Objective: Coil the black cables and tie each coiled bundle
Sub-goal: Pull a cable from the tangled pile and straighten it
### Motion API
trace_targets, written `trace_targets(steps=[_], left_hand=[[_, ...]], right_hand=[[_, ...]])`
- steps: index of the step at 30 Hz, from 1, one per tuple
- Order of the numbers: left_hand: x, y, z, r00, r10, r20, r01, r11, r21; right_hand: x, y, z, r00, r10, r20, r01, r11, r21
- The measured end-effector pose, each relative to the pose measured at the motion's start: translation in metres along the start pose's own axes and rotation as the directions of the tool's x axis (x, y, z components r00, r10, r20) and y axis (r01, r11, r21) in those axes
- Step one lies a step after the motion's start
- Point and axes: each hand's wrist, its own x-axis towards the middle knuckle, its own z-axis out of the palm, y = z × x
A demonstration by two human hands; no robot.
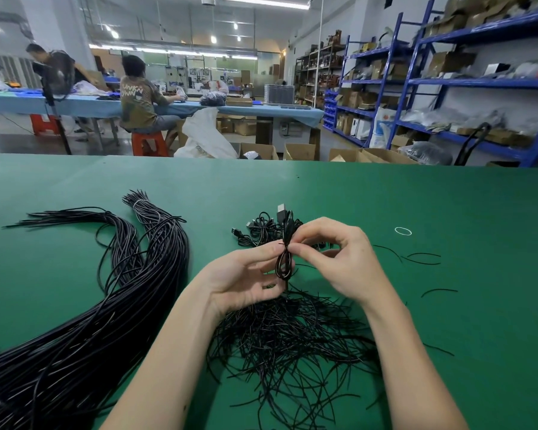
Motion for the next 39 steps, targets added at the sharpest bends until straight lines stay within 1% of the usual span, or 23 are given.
trace_targets(steps=[3, 6, 8, 11, 14, 17, 21, 24, 26, 28, 30, 31, 33, 35, 37, 38, 39], left_hand=[[0.000, 0.001, 0.001, 1.000, 0.007, -0.007, -0.007, 1.000, 0.020], [0.002, 0.001, 0.004, 0.993, 0.080, -0.088, -0.076, 0.996, 0.054], [0.004, 0.001, 0.006, 0.986, 0.125, -0.110, -0.114, 0.988, 0.100], [0.007, 0.001, 0.007, 0.974, 0.175, -0.144, -0.153, 0.976, 0.151], [0.010, 0.000, 0.006, 0.971, 0.191, -0.142, -0.172, 0.976, 0.132], [0.011, 0.000, 0.004, 0.970, 0.200, -0.140, -0.192, 0.979, 0.073], [0.012, -0.002, 0.008, 0.956, 0.250, -0.155, -0.253, 0.968, 0.001], [0.013, -0.001, 0.010, 0.951, 0.291, -0.101, -0.289, 0.957, 0.026], [0.014, -0.002, 0.009, 0.938, 0.340, -0.074, -0.331, 0.938, 0.106], [0.015, -0.004, 0.008, 0.908, 0.409, -0.089, -0.391, 0.904, 0.171], [0.018, -0.008, 0.010, 0.856, 0.508, -0.098, -0.478, 0.849, 0.227], [0.019, -0.011, 0.012, 0.816, 0.570, -0.095, -0.527, 0.802, 0.282], [0.023, -0.016, 0.012, 0.718, 0.693, -0.066, -0.603, 0.666, 0.438], [0.024, -0.019, 0.010, 0.647, 0.762, -0.002, -0.617, 0.526, 0.585], [0.024, -0.020, 0.005, 0.628, 0.776, 0.054, -0.583, 0.423, 0.694], [0.023, -0.020, 0.004, 0.637, 0.769, 0.060, -0.560, 0.408, 0.721], [0.023, -0.021, 0.003, 0.656, 0.754, 0.045, -0.536, 0.422, 0.731]], right_hand=[[0.001, -0.001, -0.001, 1.000, 0.018, 0.023, -0.019, 0.999, 0.036], [0.001, 0.000, -0.002, 0.999, 0.039, 0.012, -0.038, 0.999, -0.029], [0.001, 0.000, -0.003, 0.999, 0.048, -0.005, -0.048, 0.996, -0.071], [0.000, -0.002, -0.006, 0.999, 0.038, -0.019, -0.040, 0.996, -0.075], [0.000, -0.003, -0.005, 0.997, 0.052, -0.049, -0.055, 0.997, -0.047], [0.001, -0.001, -0.002, 0.995, 0.067, -0.072, -0.068, 0.998, -0.012], [0.001, -0.001, 0.002, 0.991, 0.032, -0.131, -0.044, 0.995, -0.087], [0.002, -0.002, 0.007, 0.986, 0.040, -0.163, -0.046, 0.998, -0.033], [0.003, -0.003, 0.010, 0.982, 0.095, -0.161, -0.089, 0.995, 0.046], [0.005, -0.001, 0.012, 0.973, 0.175, -0.152, -0.159, 0.981, 0.108], [0.007, 0.001, 0.013, 0.958, 0.243, -0.151, -0.225, 0.966, 0.131], [0.007, 0.002, 0.014, 0.948, 0.275, -0.160, -0.253, 0.956, 0.149], [0.008, 0.005, 0.016, 0.918, 0.355, -0.177, -0.319, 0.925, 0.206], [0.009, 0.009, 0.018, 0.869, 0.464, -0.171, -0.415, 0.872, 0.259], [0.009, 0.014, 0.017, 0.790, 0.604, -0.105, -0.557, 0.780, 0.286], [0.008, 0.016, 0.017, 0.739, 0.672, -0.041, -0.628, 0.710, 0.317], [0.007, 0.018, 0.016, 0.697, 0.716, 0.033, -0.675, 0.640, 0.367]])
